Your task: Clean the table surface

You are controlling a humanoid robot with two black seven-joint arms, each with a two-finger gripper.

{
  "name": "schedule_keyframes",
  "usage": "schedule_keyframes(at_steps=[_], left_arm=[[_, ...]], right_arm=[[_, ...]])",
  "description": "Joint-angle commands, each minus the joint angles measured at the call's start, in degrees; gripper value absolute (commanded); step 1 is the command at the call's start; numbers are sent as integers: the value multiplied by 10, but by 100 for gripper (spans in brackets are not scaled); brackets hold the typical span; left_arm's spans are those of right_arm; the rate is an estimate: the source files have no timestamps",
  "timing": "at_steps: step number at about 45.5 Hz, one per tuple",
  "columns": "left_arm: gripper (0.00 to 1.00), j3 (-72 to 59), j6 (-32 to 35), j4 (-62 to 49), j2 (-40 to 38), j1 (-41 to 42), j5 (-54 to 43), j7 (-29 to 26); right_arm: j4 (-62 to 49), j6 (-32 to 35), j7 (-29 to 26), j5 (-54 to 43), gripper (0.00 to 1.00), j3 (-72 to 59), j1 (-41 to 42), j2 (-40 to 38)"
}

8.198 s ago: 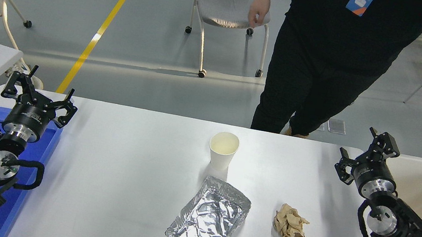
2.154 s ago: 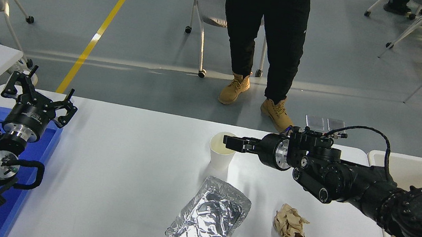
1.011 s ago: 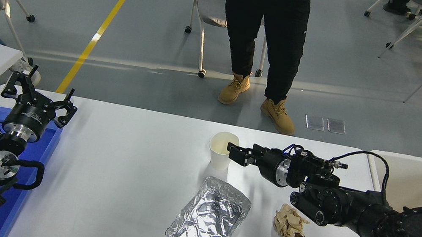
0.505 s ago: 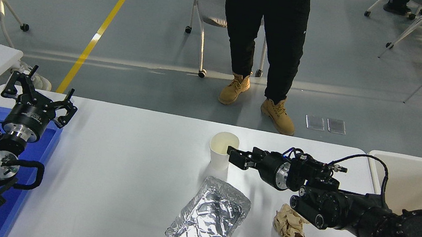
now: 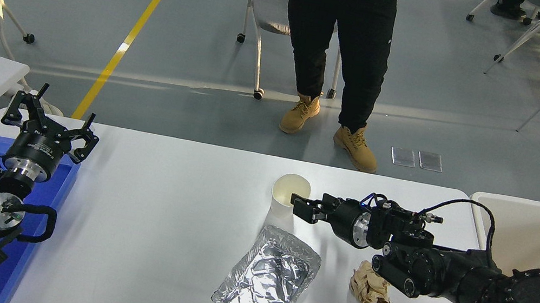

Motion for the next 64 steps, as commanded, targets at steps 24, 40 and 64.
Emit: schedule_keyframes(at_steps=[24, 40, 64], left_arm=[[100, 0, 0, -1, 0, 0, 0, 0], [100, 0, 0, 0, 0, 0, 0, 0], [100, 0, 0, 0, 0, 0, 0, 0]], right_arm=[[-7, 8, 52, -7, 0, -85, 6, 0], [-20, 2, 64, -4, 0, -83, 11, 0], [-18, 6, 121, 58, 0, -52, 86, 0]])
